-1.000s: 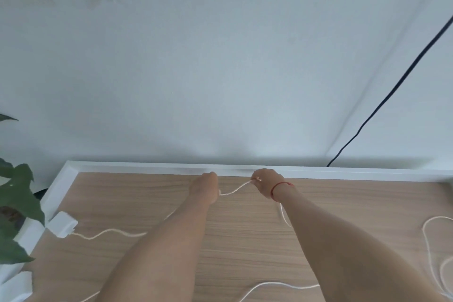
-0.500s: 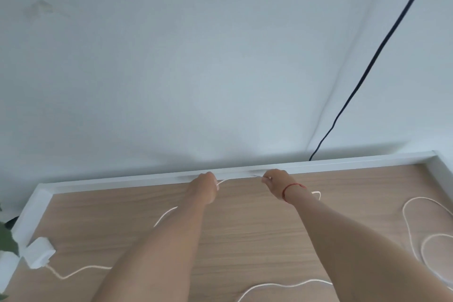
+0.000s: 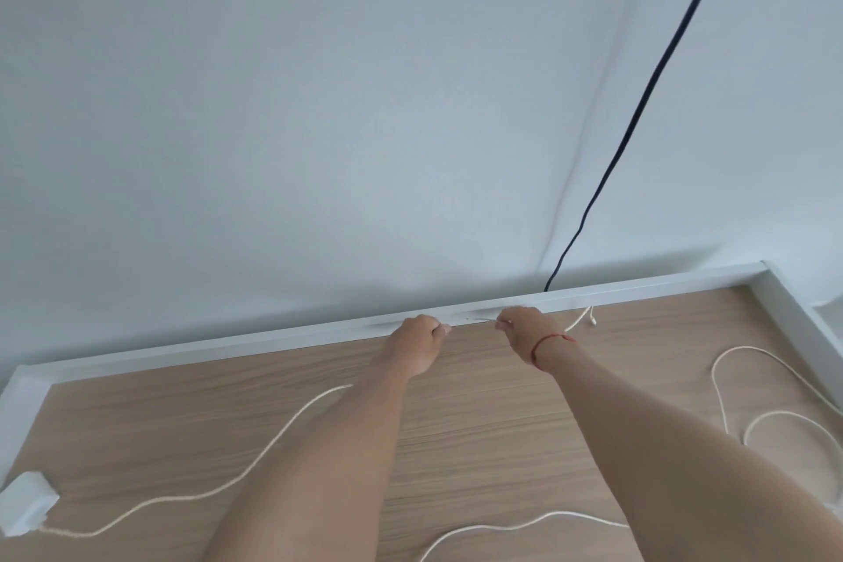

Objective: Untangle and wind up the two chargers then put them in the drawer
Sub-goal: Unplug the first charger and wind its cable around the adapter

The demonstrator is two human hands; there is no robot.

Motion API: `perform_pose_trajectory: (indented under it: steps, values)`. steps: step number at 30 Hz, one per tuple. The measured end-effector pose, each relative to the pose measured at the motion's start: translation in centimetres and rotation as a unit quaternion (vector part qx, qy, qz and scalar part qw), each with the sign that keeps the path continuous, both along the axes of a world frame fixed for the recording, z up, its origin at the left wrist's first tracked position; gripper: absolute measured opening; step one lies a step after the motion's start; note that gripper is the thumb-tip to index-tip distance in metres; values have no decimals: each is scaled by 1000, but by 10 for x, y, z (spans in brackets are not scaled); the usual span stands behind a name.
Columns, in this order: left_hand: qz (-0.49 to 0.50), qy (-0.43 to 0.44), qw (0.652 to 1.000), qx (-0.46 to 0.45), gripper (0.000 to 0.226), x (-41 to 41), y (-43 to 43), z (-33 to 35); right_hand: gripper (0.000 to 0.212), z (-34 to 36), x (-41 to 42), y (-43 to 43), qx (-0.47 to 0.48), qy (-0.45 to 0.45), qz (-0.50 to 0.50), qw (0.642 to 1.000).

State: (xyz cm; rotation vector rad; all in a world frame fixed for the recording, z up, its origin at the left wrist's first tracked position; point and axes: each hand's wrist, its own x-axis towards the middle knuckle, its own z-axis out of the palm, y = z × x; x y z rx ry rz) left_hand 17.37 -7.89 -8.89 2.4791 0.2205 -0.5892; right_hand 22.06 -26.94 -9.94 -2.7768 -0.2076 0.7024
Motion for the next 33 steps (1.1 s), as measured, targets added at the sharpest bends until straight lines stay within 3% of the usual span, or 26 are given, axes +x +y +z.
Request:
perform_pose_trajectory:
  steps: [7, 15, 21, 24, 27, 33]
  values:
    - [-27, 13, 999, 36, 38, 1, -10, -20, 30, -9, -7, -48, -104, -32, -37, 993]
    - [-5, 15, 998, 55, 34, 3, -11, -25, 38, -12, -13, -67, -114, -19, -83, 990]
    - [-5, 0, 999, 48, 48, 3, -17, -29, 37, -7, -14, -79, -159, -28, -119, 980]
    - [-1, 6, 999, 47, 36, 0, -18, -28, 38, -7, -14, -82, -172, -45, -118, 977]
    - [4, 14, 999, 37, 15, -1, -17, -29, 38, -7, -14, -81, -161, -47, -95, 981]
    - [-23, 27, 998, 46, 21, 0, -18, -22, 41, -4, -17, -69, -67, -24, -72, 995]
